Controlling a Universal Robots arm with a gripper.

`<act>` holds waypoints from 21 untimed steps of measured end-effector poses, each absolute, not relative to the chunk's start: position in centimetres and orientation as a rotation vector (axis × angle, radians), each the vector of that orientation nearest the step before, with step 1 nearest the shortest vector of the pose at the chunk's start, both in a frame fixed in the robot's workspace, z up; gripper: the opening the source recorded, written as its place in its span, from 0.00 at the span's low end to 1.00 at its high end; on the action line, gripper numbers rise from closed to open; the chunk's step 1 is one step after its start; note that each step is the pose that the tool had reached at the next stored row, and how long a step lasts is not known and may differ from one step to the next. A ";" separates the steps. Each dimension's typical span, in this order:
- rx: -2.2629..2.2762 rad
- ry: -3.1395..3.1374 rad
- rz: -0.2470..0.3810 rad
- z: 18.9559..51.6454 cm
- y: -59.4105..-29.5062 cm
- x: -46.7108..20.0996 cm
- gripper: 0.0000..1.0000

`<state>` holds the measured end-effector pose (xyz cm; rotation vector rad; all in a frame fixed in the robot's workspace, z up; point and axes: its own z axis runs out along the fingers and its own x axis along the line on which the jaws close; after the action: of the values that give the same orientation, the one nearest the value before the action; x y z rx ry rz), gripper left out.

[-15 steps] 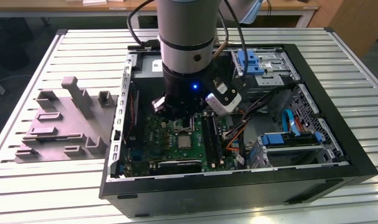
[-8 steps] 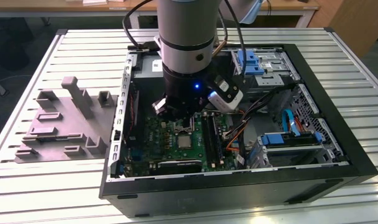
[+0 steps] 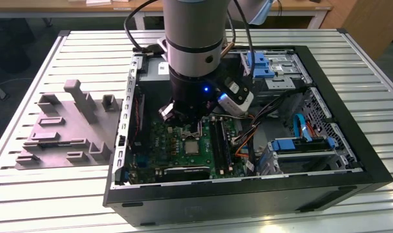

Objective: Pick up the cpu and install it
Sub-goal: 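Close the cpu cover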

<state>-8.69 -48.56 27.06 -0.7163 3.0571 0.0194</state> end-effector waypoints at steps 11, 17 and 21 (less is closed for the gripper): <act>-0.813 3.033 0.019 27.0 -48.6 -8.7 0.11; -0.911 3.005 0.020 27.0 -48.7 -8.7 0.11; -0.955 2.992 0.020 27.0 -48.7 -8.7 0.11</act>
<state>-8.70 -48.69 27.00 -0.9546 2.9918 0.0195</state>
